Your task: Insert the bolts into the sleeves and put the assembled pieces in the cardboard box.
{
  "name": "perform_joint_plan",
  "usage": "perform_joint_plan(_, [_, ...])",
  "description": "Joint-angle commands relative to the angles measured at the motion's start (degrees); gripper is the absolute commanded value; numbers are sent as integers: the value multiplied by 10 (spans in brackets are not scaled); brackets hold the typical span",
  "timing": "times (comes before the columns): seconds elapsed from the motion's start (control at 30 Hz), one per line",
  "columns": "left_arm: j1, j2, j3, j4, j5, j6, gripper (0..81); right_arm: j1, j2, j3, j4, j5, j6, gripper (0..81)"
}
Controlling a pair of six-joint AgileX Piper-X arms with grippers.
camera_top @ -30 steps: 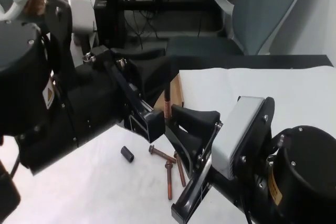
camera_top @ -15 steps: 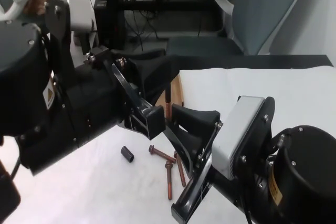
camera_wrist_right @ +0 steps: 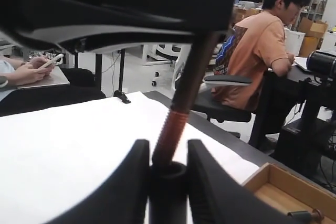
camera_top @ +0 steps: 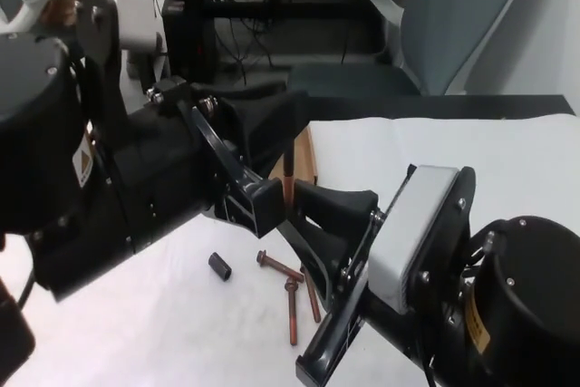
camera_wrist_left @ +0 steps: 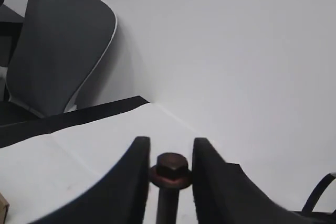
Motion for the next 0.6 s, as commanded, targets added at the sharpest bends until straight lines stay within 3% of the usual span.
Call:
perform_joint_plan(0.0, [-3,-3,-3,2,2,-4,18,1,-1,-3,-30,-1,-1,6])
perform_joint_plan(0.57, [-3,-3,-1,-16,3,-51,18,1,0,-3,-30,1,-1,6])
